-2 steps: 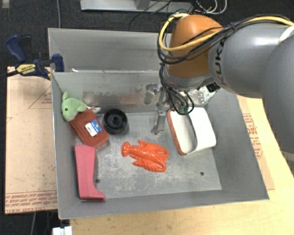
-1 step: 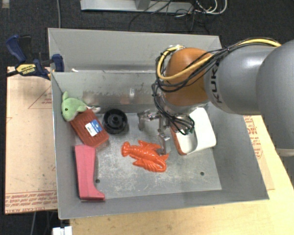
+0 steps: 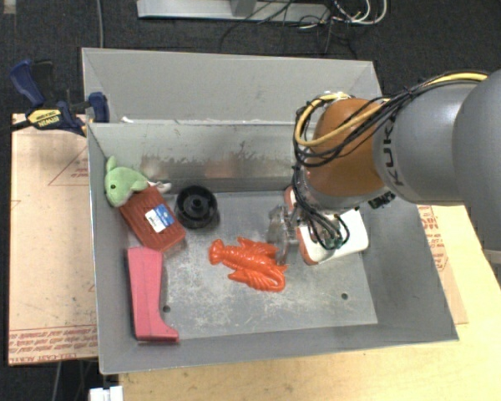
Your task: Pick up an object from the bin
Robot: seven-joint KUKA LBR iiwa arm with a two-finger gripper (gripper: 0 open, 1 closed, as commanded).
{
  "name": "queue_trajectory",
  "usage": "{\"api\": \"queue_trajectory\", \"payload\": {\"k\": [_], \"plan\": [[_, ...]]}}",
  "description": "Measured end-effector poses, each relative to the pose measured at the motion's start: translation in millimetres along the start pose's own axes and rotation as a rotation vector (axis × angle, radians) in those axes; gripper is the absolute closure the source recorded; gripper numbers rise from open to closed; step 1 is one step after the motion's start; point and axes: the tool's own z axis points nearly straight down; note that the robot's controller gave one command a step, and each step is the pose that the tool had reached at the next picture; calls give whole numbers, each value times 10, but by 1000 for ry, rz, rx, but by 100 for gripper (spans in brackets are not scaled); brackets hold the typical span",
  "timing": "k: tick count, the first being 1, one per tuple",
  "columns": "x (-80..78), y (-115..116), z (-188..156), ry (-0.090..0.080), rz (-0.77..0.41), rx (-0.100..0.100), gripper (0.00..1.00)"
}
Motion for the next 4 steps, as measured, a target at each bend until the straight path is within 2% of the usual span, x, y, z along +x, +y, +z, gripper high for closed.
{"api": "queue_trajectory", "payload": {"k": [1, 2, 3, 4], "plan": [[0, 0, 0, 0, 0, 0, 100], [54, 48, -11, -13, 37, 3, 100], [162, 305, -17, -17, 11, 1, 100], [278, 486, -27, -34, -343, 7, 100]]}}
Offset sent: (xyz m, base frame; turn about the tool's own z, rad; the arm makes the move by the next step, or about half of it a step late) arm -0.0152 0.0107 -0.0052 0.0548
